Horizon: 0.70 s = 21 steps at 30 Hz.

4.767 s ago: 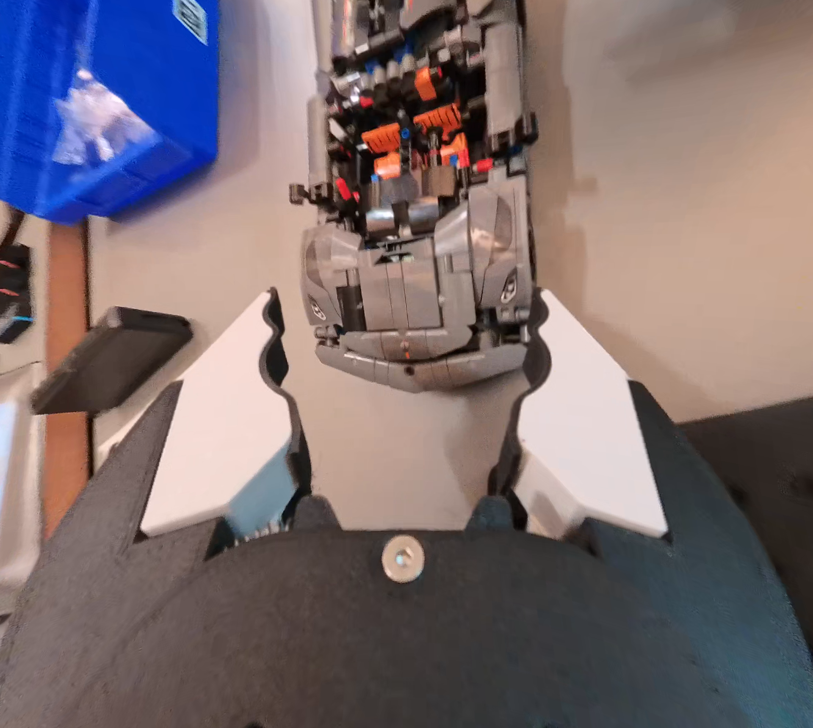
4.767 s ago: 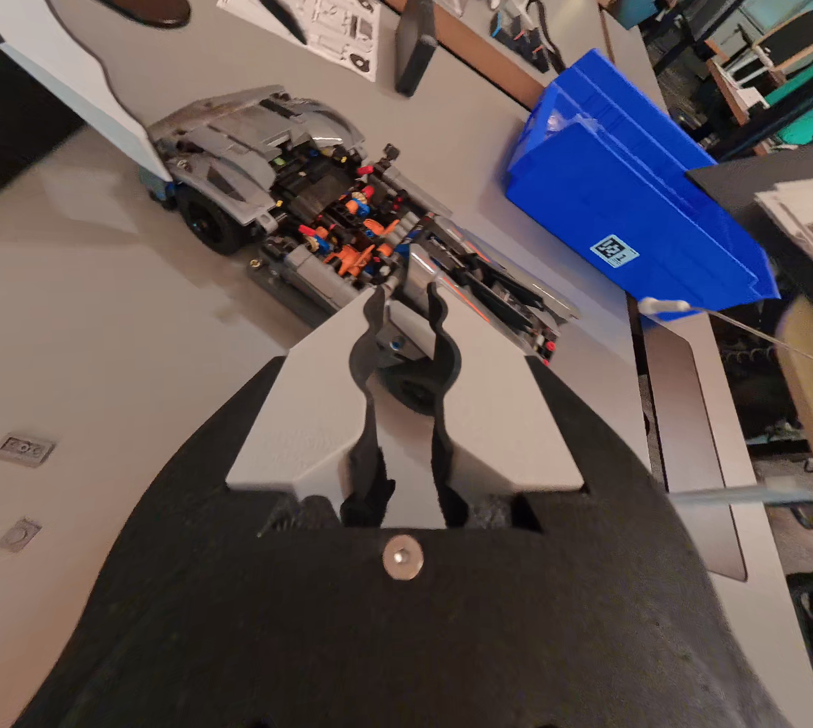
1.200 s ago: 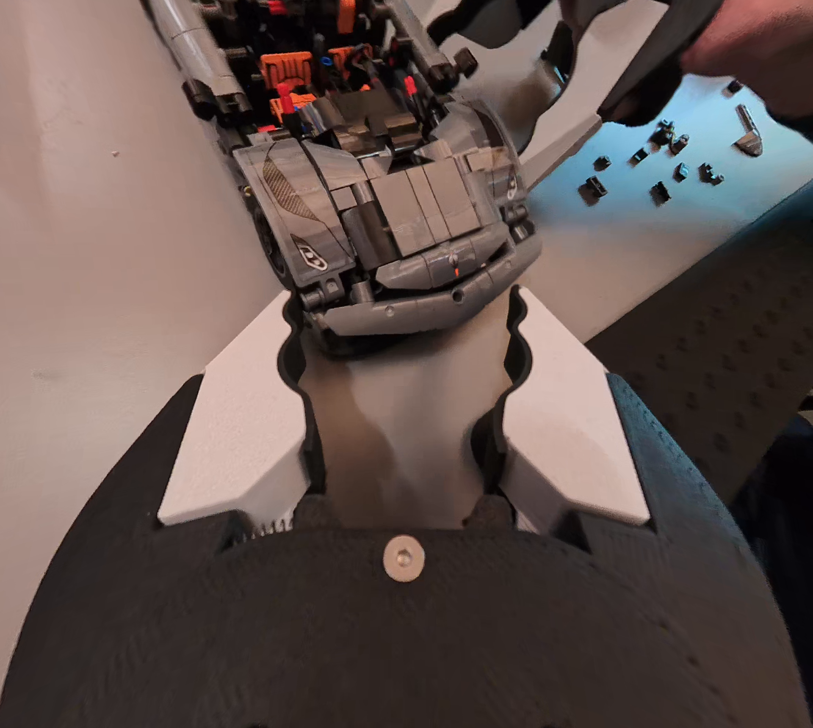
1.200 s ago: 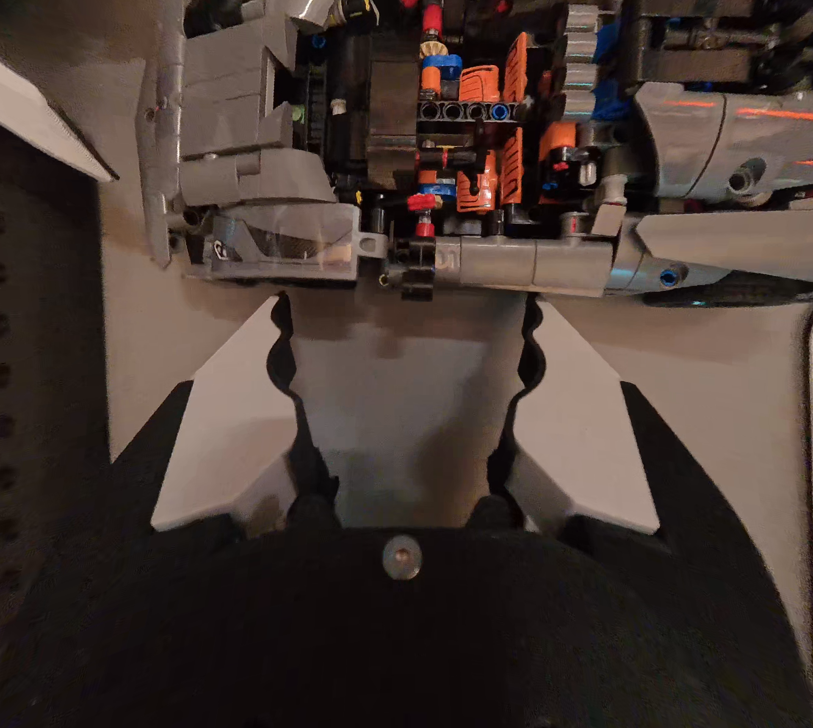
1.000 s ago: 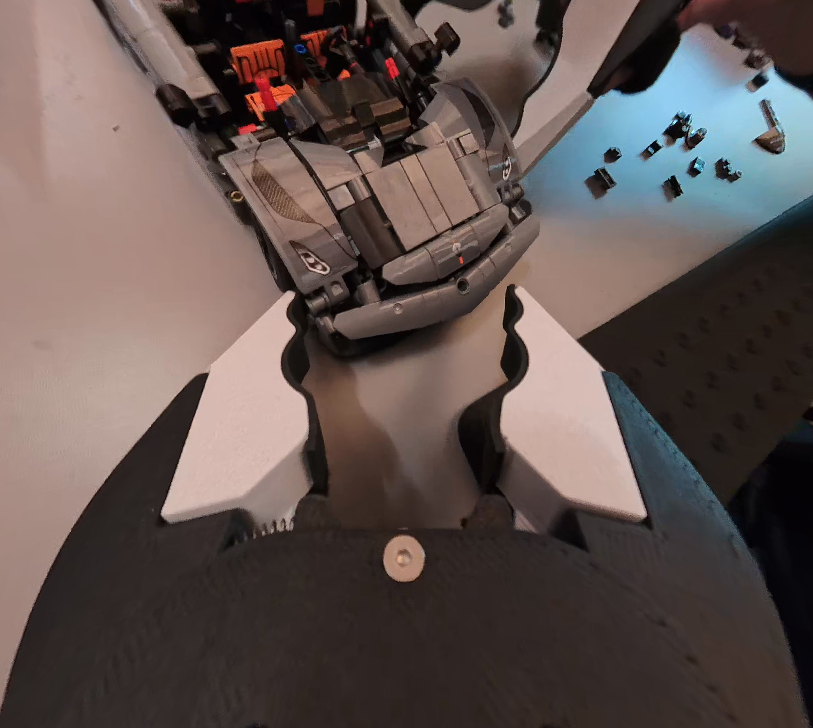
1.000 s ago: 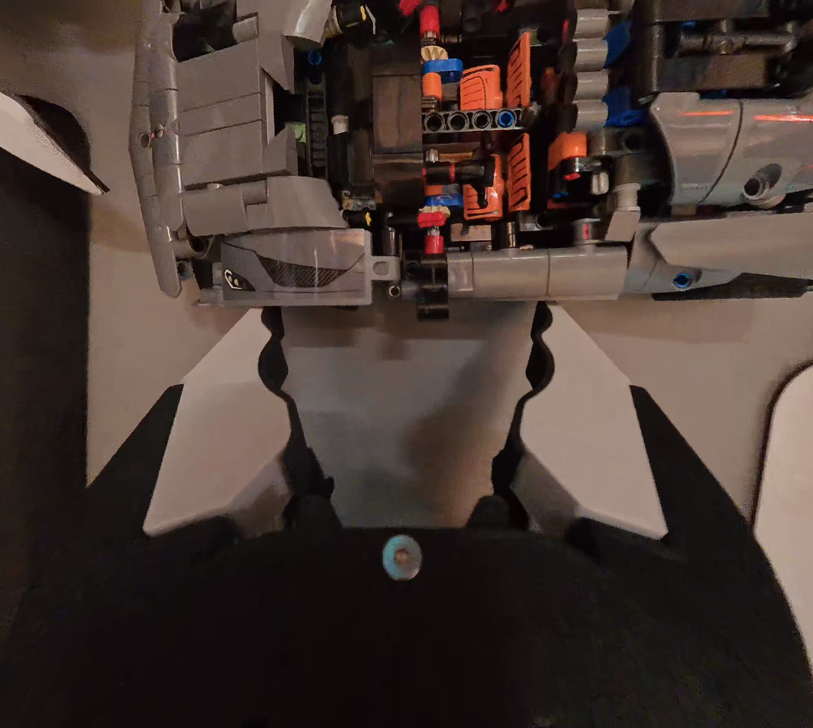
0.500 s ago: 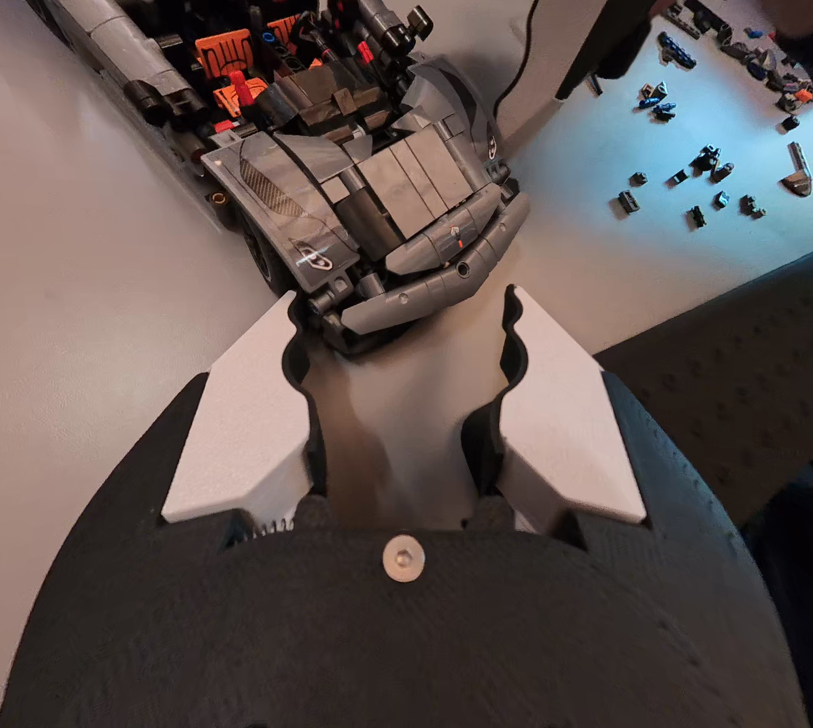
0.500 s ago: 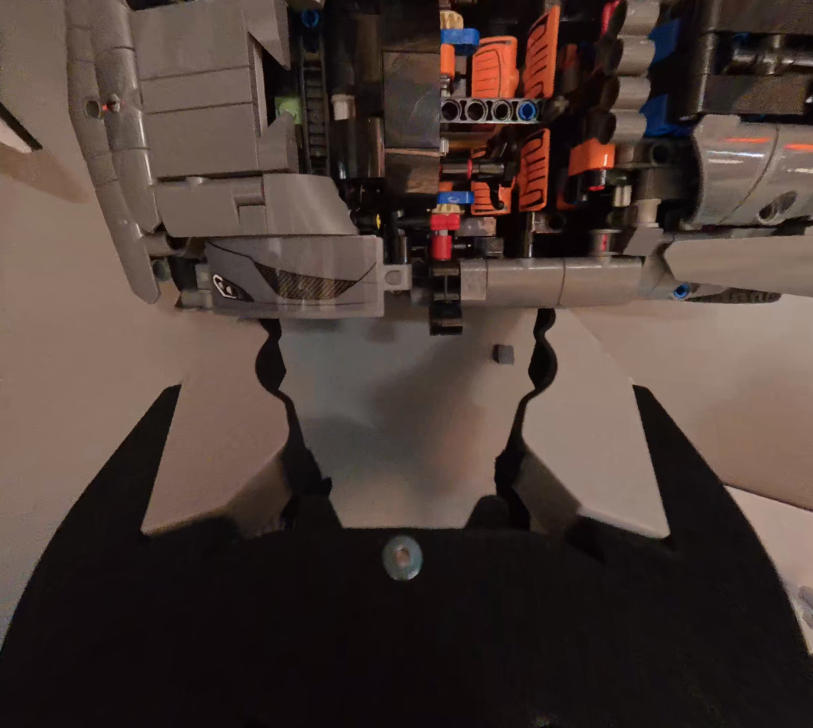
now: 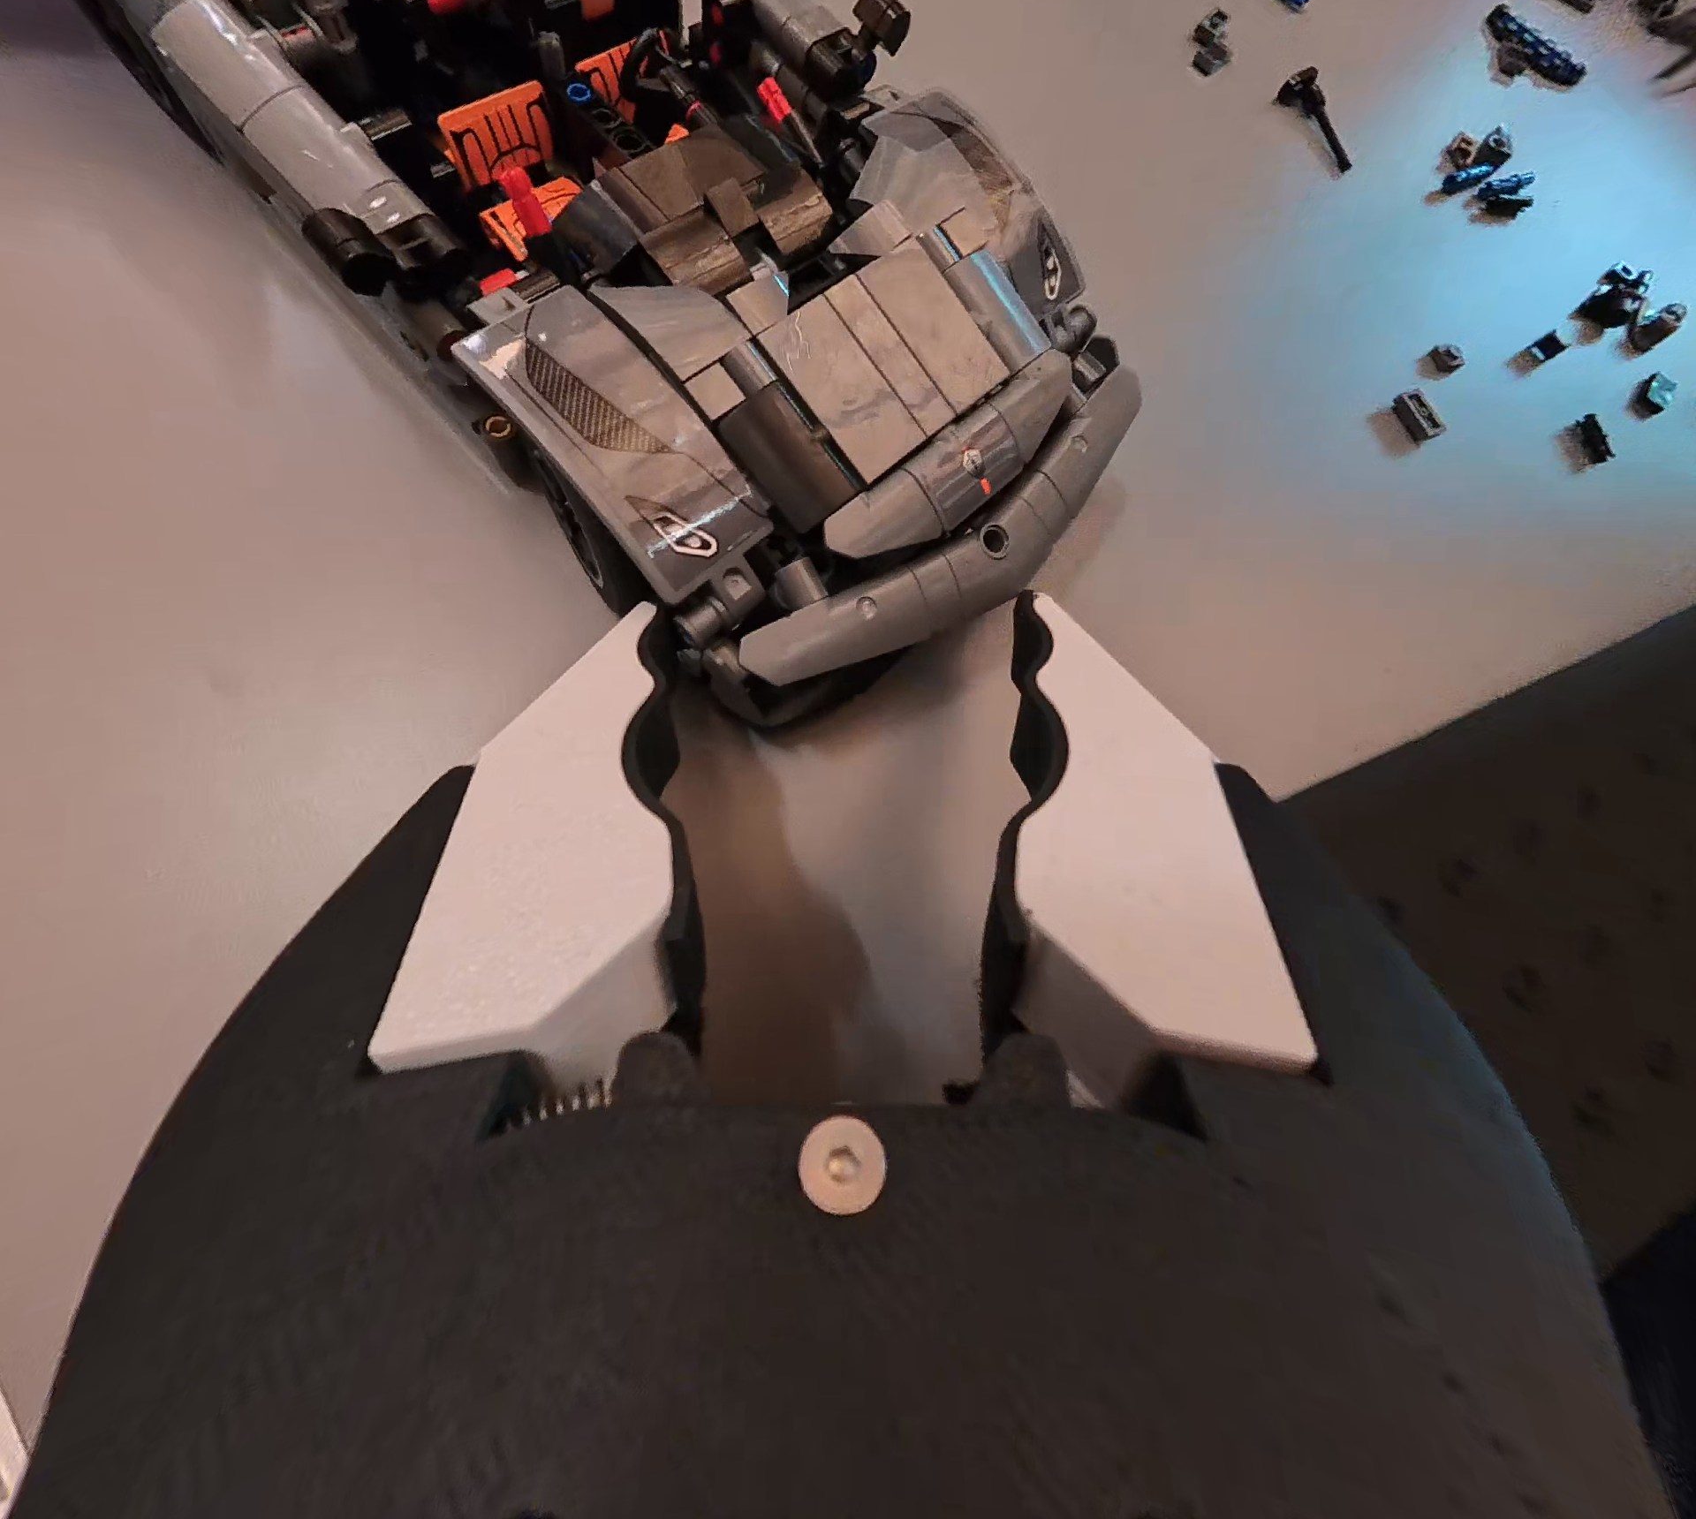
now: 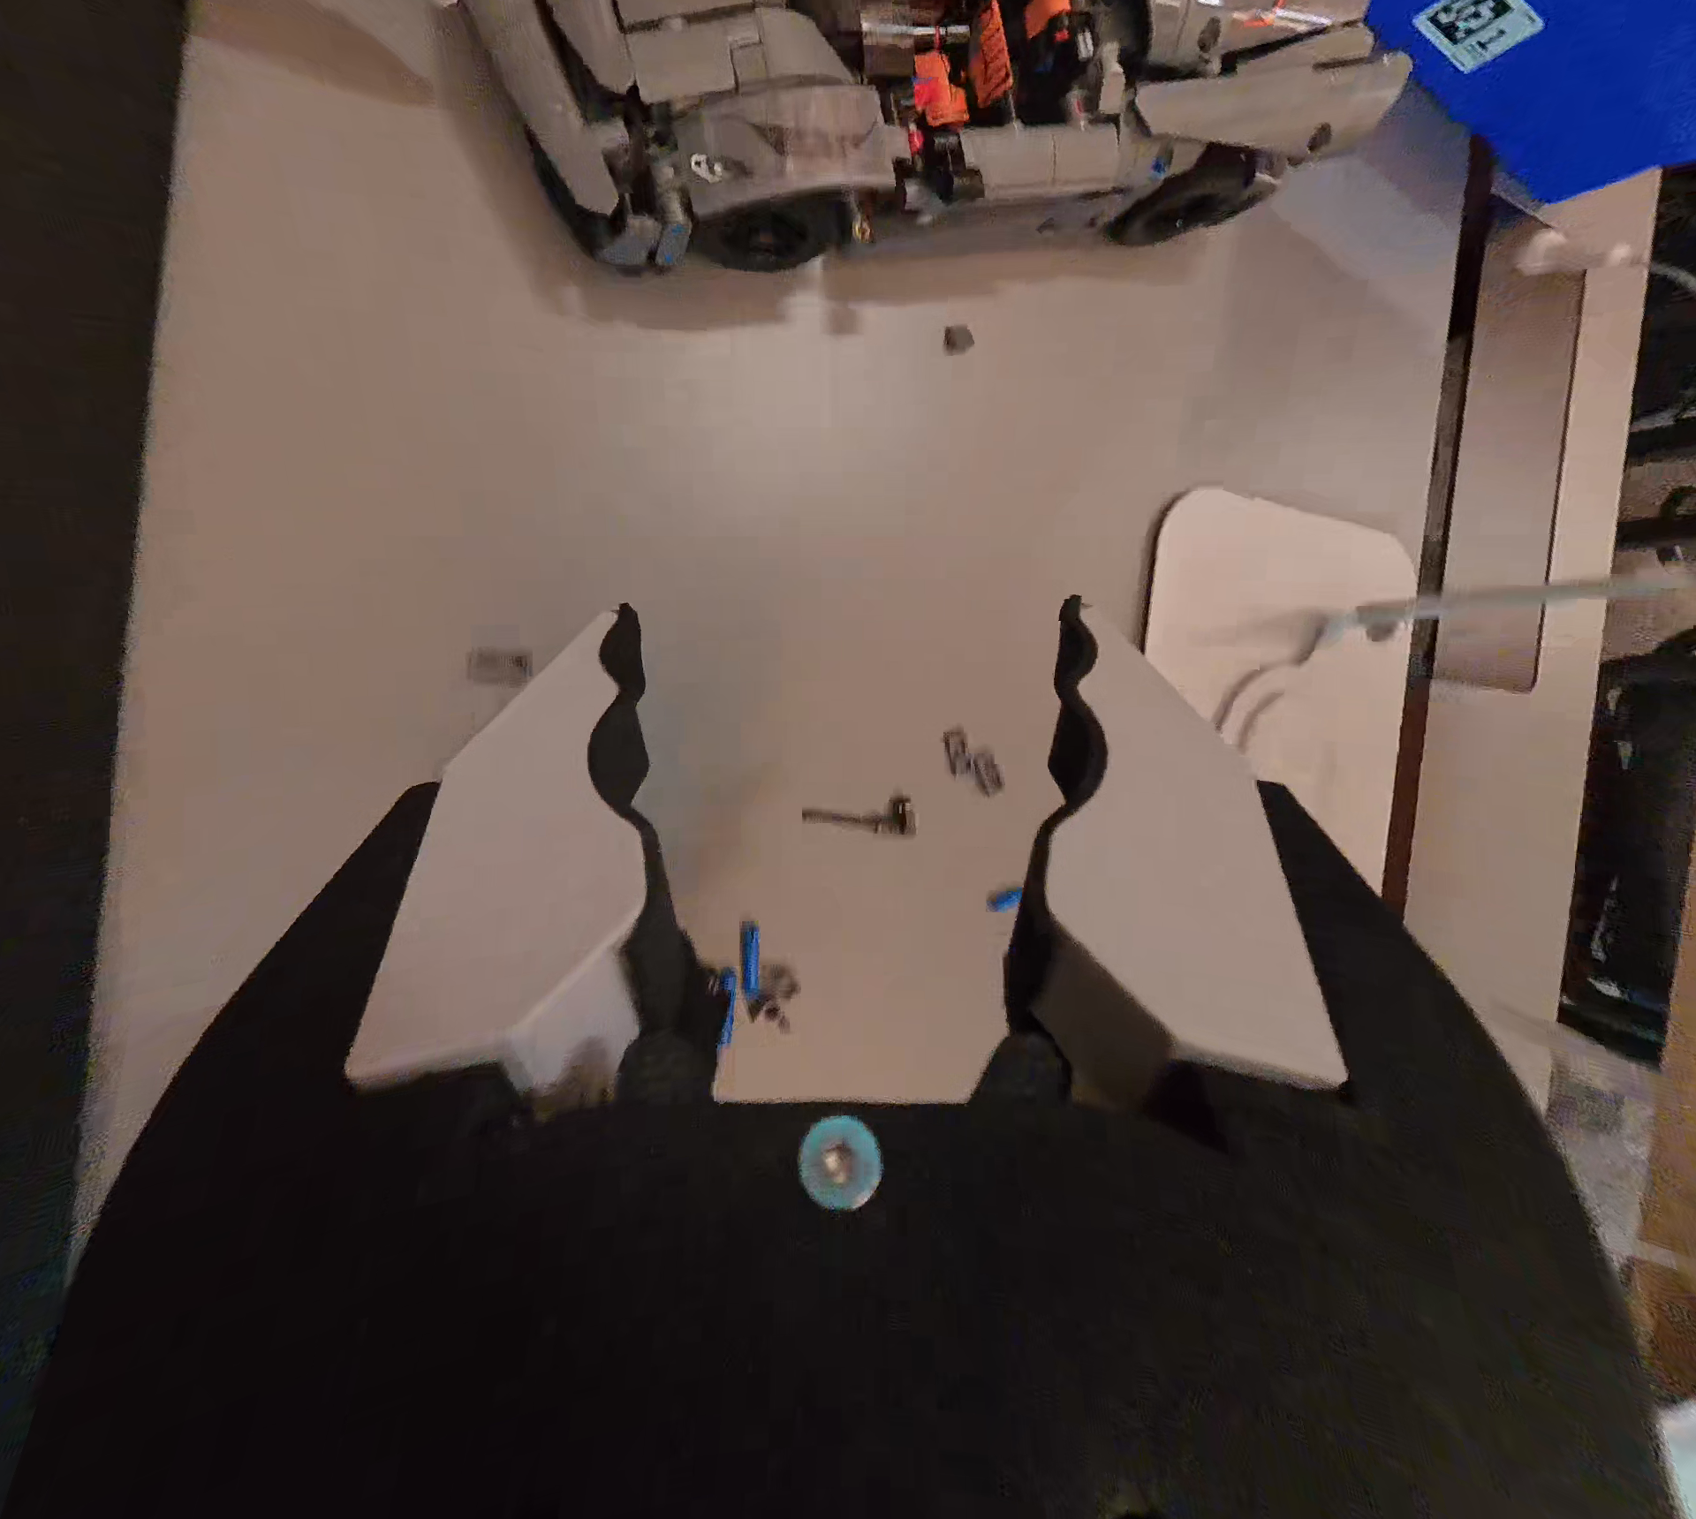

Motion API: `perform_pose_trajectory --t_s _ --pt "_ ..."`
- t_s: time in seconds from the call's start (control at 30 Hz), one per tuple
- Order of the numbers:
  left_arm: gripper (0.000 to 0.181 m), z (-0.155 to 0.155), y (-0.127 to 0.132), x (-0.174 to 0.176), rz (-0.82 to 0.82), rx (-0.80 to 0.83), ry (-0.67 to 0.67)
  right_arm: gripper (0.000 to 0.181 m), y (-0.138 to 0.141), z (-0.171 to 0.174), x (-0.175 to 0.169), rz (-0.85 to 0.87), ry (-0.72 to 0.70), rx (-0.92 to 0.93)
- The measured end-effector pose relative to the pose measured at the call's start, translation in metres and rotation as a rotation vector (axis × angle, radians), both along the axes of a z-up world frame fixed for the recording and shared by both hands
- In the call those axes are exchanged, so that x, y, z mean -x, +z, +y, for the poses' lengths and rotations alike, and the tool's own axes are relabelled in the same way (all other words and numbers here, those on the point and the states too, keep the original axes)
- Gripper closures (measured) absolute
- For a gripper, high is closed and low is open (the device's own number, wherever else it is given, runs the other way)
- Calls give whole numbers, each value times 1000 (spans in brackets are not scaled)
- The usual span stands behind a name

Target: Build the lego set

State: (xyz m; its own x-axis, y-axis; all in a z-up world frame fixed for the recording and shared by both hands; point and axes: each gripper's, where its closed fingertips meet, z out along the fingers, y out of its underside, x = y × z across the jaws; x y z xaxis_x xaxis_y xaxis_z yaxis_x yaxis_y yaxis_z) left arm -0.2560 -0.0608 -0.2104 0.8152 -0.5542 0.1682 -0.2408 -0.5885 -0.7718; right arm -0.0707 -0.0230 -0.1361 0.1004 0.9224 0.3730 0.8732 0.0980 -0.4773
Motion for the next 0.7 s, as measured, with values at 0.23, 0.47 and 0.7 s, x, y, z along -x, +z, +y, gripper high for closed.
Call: perform_pose_trajectory --t_s 0.23,0.47,0.7 --pt "112 17 4 1 13 -40 34 125 16 12 -169 79 -364 36" --pt "108 21 46 27 -9 -275 165 151 -33 49 -309 180 -798 124" --pt "118 7 119 -30 40 -562 16 144 -85 61 -331 96 -897 179"
